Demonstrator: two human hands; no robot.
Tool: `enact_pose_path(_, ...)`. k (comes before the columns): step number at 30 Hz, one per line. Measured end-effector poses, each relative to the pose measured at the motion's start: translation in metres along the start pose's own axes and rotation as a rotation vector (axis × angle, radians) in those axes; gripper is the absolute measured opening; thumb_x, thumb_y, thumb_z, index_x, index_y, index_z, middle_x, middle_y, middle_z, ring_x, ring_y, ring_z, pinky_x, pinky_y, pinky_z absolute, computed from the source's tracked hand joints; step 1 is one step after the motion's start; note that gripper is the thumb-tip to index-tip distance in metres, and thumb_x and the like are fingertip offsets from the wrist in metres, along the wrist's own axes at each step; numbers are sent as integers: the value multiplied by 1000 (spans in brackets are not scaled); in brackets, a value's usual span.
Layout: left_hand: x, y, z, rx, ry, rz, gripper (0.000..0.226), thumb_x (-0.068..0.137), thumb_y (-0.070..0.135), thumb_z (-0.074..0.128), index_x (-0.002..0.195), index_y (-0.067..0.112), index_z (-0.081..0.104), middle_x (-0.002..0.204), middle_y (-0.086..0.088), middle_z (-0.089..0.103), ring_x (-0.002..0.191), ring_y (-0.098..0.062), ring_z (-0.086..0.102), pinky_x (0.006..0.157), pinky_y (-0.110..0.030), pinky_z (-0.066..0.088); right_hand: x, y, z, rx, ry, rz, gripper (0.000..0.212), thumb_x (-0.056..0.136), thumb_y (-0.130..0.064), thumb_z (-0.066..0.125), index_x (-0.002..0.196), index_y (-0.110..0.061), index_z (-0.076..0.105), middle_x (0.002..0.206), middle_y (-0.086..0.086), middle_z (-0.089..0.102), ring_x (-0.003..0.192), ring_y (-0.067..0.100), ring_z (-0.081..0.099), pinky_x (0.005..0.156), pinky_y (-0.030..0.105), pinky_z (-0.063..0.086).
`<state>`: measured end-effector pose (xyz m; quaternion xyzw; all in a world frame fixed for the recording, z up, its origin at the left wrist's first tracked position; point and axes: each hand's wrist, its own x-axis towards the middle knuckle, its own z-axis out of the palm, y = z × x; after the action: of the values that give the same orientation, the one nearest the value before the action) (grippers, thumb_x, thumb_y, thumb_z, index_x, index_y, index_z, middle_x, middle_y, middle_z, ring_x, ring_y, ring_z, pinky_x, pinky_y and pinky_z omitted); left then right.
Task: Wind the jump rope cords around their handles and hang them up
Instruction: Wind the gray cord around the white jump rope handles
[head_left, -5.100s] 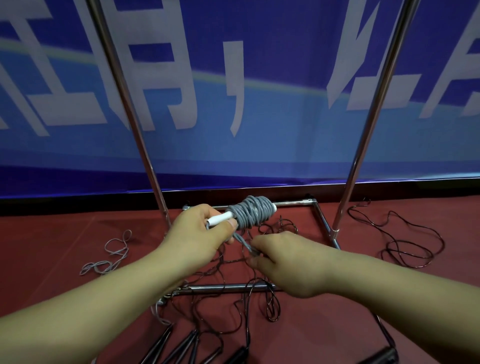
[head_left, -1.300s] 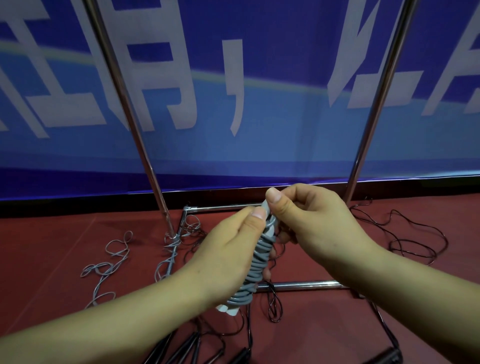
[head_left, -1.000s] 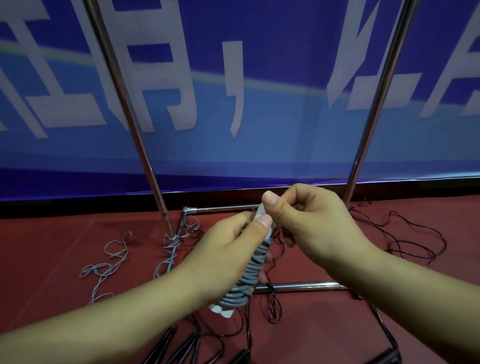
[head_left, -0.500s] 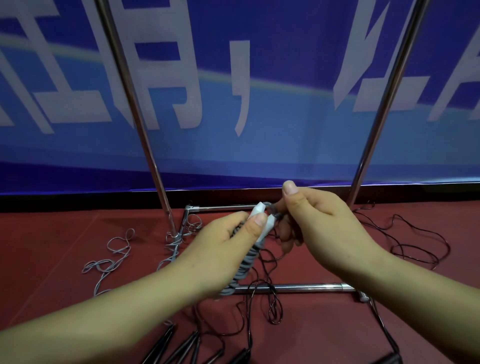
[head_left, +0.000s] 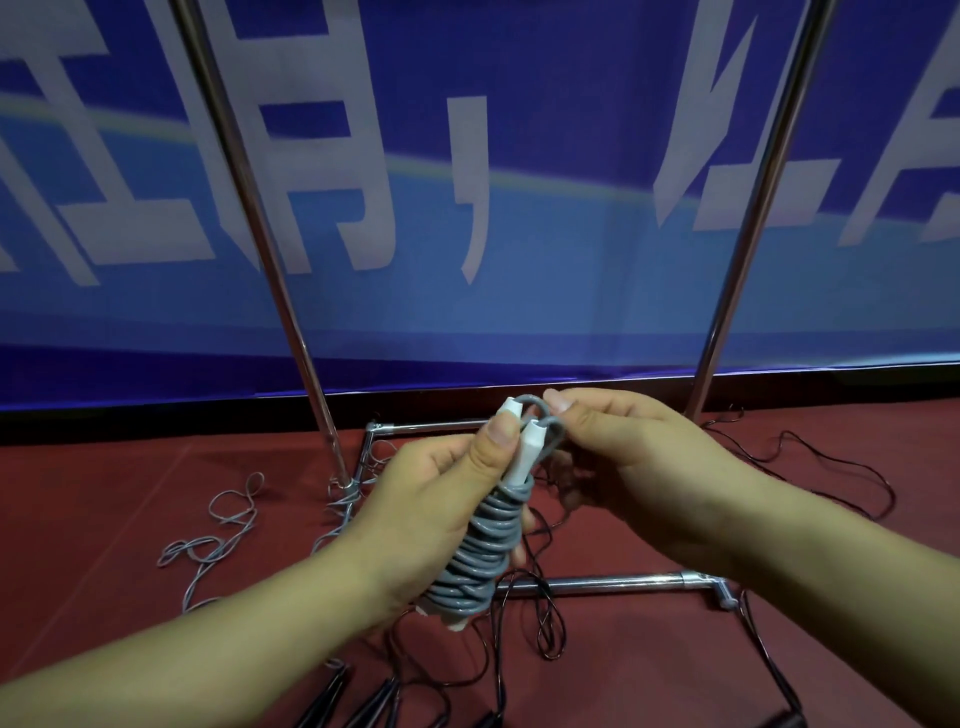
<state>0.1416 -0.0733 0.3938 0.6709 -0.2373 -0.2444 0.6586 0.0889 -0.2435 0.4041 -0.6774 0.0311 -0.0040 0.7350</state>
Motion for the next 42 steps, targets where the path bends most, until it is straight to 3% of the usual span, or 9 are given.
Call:
enact_pose_path(4,-2,4,4,-37,7,-104,67,68,72,49,80,8,66,68,-18,68,52,-25,64,49,-29,54,-1,0,-2,52,-73,42,23,92,-38,57,83,-20,68,72,-3,55,64,10,44,64,29,36)
enact_pose_path(8,-1,3,3,32,-45,-120,66,73,80,41,76,25,76,71,-15,69,58,-21,64,56,-30,54,0,4,-2,90,-161,64,24,92,-41,61,88,-18,67,78,3,57,70,18,46,68,34,36)
enact_pose_path(11,-1,1,-1,34,-124,-71,76,64,86,63,92,16,74,78,-11,71,68,-17,67,63,-27,54,1,6,-2,67,-201,54,28,91,-43,58,86,-16,65,84,14,55,73,27,48,67,34,38)
enact_pose_path(14,0,-1,0,86,-155,-7,42,66,43,89,94,16,73,80,-2,71,76,-12,66,71,-23,55,2,6,-1,110,-176,62,38,93,-43,58,100,-7,67,93,16,61,81,28,49,72,36,41)
enact_pose_path(16,0,0,3,131,-102,26,28,72,17,90,93,17,72,73,7,69,71,-7,64,68,-20,53,2,5,2,127,-129,64,35,98,-40,55,93,-9,68,83,4,63,73,17,48,65,29,41)
enact_pose_path(19,2,-2,4,208,-35,57,25,74,5,86,89,20,72,69,5,67,66,-8,62,64,-24,51,3,4,7,158,-62,64,33,95,-38,49,84,-13,67,68,-5,59,61,9,43,61,28,36)
enact_pose_path(23,4,-2,1,270,-19,24,22,68,12,78,66,23,59,57,6,50,52,-11,46,53,-24,42,6,3,8,109,89,71,34,102,-34,46,89,-10,66,67,-1,55,59,9,43,58,27,35)
enact_pose_path(31,15,-3,-1,430,-11,-20,19,64,21,74,66,22,55,56,5,48,52,-15,42,53,-31,38,11,-7,5,-17,361,33,35,103,-32,49,76,-15,60,56,-4,49,55,11,39,57,27,33)
enact_pose_path(42,11,-9,-7,739,65,75,23,67,36,74,70,26,53,53,16,49,49,-8,39,50,-25,37,7,-10,-5,-194,467,-52,36,102,-39,48,77,-14,57,60,-1,48,66,21,38,64,39,35)
